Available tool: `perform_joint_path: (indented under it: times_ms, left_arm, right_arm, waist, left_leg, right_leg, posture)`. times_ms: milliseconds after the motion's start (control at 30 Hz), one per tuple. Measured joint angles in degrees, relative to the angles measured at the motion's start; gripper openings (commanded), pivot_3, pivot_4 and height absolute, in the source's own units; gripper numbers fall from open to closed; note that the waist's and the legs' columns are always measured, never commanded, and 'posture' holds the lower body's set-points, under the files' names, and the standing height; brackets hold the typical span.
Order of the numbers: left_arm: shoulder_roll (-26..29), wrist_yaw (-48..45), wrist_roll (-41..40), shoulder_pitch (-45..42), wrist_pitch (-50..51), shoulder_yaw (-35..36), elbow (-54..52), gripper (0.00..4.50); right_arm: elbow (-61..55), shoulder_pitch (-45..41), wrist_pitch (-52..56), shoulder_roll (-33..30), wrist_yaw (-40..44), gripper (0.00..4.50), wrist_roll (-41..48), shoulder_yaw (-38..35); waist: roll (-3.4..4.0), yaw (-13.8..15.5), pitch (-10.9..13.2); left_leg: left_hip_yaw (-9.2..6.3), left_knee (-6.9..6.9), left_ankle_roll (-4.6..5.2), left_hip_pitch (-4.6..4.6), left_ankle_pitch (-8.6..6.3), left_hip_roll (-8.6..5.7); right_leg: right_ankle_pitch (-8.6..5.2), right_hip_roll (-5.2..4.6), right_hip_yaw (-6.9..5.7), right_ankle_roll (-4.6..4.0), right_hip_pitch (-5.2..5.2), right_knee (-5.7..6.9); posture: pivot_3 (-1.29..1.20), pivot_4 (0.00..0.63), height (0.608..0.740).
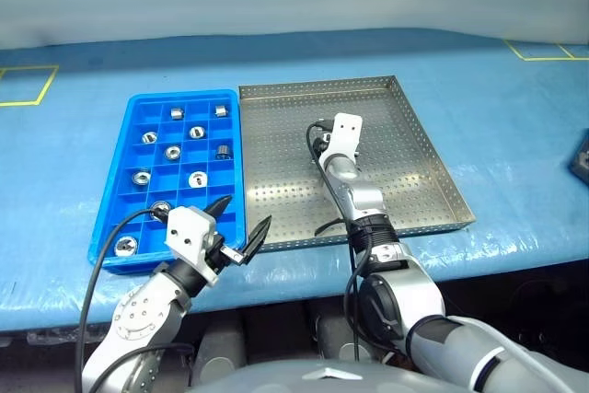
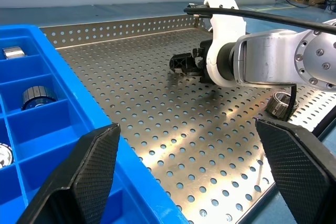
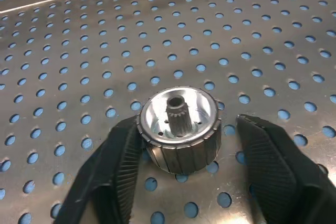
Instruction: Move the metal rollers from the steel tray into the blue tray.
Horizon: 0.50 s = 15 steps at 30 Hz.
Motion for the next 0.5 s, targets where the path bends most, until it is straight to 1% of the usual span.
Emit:
perform_joint_path:
  times_ms: [33,67,167,300,400,500]
  left_arm:
    - [0.0,0.0,0.0,0.0,0.0,0.0,0.0,4.50]
    - [0.0,0.0,0.0,0.0,0.0,0.0,0.0,4.50]
    - [0.0,0.1,0.0,0.0,0.0,0.0,0.0,4.50]
    - [-0.1,0.6,0.1,-0.1,0.0,0.1,0.0,4.50]
    - [-0.6,1.6,0.6,-0.1,-0.2,0.1,0.0,4.50]
    - [-1.3,3.2,1.5,0.3,-0.7,0.2,0.0,4.50]
  right_arm:
    - [0.1,0.0,-0.1,0.0,0.1,1.86,0.0,0.0]
    - [0.1,0.0,-0.2,0.0,0.4,1.69,0.0,0.1]
    - [0.1,0.0,-0.2,0.0,1.1,1.69,-0.4,0.8]
    - [-2.9,0.9,0.1,-0.2,4.5,1.69,-2.5,5.2]
    - [-9.8,1.9,1.7,-0.6,10.7,1.69,-2.9,9.7]
    - [-17.7,2.2,6.8,-1.7,18.7,1.69,-2.4,15.0]
  waist:
    - [0.00,0.0,0.0]
    - [0.00,0.0,0.0]
    - [0.01,0.0,0.0]
    - [0.05,0.1,0.0]
    - [0.05,0.2,0.0]
    - [0.05,0.7,0.0]
  left_leg:
    - [0.00,0.00,0.00,0.00,0.00,0.00]
    - [0.00,0.00,0.00,0.00,0.00,0.00]
    - [-0.01,-0.01,0.00,0.00,0.00,0.00]
    - [0.00,-0.06,0.00,-0.04,0.00,0.00]
    - [-0.01,-0.12,0.00,-0.04,0.00,0.00]
    - [-0.02,-0.13,0.00,-0.04,0.00,0.01]
  right_leg:
    - [0.00,0.00,0.00,0.00,0.00,0.00]
    - [0.00,0.00,0.00,0.00,0.00,-0.01]
    - [0.00,0.01,0.00,0.00,-0.02,0.00]
    - [-0.01,0.01,0.00,-0.02,-0.08,-0.01]
    - [-0.03,0.01,0.00,-0.04,-0.10,-0.02]
    - [-0.04,0.01,-0.02,-0.06,-0.10,-0.01]
  posture:
    - [0.06,0.150,0.740]
    - [0.06,0.150,0.740]
    - [0.06,0.150,0.740]
    - [0.08,0.150,0.740]
    - [0.10,0.150,0.740]
    - [0.12,0.150,0.740]
